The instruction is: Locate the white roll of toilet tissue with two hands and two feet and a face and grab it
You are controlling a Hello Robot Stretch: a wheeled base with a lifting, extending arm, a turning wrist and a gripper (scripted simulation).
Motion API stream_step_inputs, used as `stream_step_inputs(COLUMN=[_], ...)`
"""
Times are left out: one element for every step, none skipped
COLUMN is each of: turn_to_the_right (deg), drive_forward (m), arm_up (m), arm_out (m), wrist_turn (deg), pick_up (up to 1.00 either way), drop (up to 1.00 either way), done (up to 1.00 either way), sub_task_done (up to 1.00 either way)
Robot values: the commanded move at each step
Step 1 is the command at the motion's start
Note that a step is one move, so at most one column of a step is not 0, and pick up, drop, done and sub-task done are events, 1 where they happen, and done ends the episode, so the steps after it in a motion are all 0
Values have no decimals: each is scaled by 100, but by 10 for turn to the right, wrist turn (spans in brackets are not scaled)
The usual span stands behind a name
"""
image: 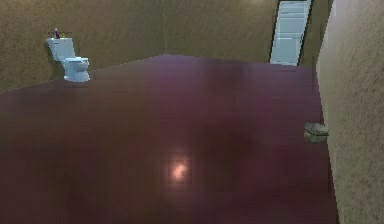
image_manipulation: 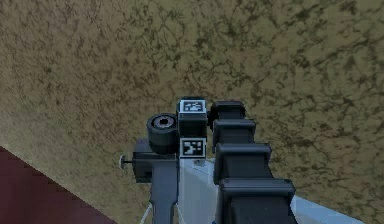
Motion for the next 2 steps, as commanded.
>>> stream_step_inputs(turn_to_the_right=[0, 0], drive_forward=[0, 0], arm_up=[0, 0], arm_out=[0, 0], wrist_turn=[450, 450], pick_up=[0, 0], drop=[0, 0], done=[0, 0], sub_task_done=[0, 0])
